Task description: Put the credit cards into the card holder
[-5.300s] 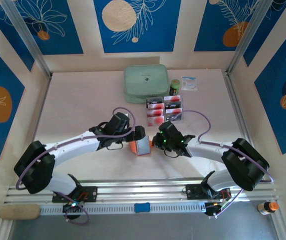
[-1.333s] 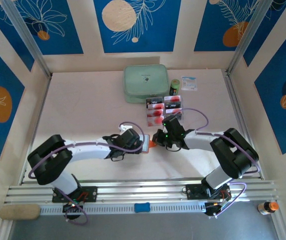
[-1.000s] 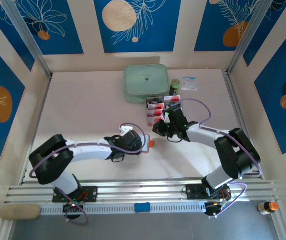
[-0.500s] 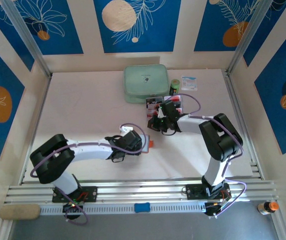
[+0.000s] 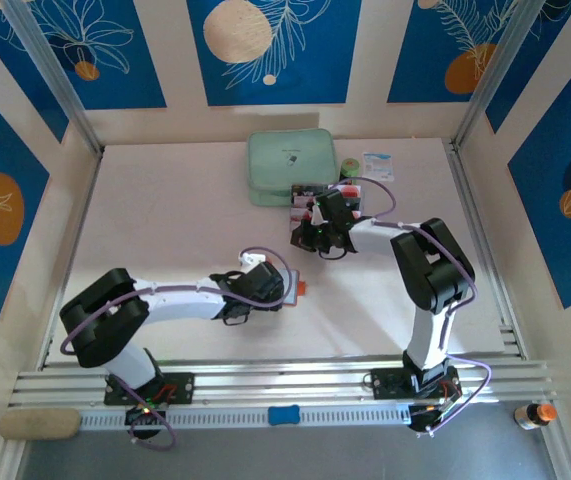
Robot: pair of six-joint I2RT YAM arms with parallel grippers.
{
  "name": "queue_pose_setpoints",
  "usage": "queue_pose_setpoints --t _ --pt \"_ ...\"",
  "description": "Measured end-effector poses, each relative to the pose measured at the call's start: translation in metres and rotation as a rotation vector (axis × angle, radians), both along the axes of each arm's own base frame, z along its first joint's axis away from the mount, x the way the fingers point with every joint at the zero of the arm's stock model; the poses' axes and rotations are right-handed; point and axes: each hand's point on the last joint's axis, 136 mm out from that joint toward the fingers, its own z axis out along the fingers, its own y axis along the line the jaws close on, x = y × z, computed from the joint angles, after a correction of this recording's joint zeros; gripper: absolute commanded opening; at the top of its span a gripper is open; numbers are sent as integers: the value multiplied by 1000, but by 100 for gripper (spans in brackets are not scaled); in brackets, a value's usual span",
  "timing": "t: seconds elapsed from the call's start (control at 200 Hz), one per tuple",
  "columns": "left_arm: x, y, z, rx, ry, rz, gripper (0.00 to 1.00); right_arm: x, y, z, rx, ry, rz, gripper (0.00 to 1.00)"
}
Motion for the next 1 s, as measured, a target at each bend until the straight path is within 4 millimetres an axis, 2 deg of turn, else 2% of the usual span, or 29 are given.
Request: queue_pose_setpoints --t 0.14,0.235,0.315,0.485,0.7,0.995 --pt "-1 -1 1 -9 1 2 100 -23 0 22 38 -17 22 0" --pt "-1 -3 5 -24 -5 4 100 -37 10 36 67 -35 52 0" --pt "0 -5 12 -44 -16 6 100 -47 21 39 85 -33 83 0" --pt "0 -6 25 -92 -38 19 100 -63 39 29 93 -1 128 0" --pt "-4 3 39 -143 -64 42 100 -75 53 10 100 50 154 0" --pt "1 7 85 -247 -169 66 100 -78 55 5 121 69 144 0"
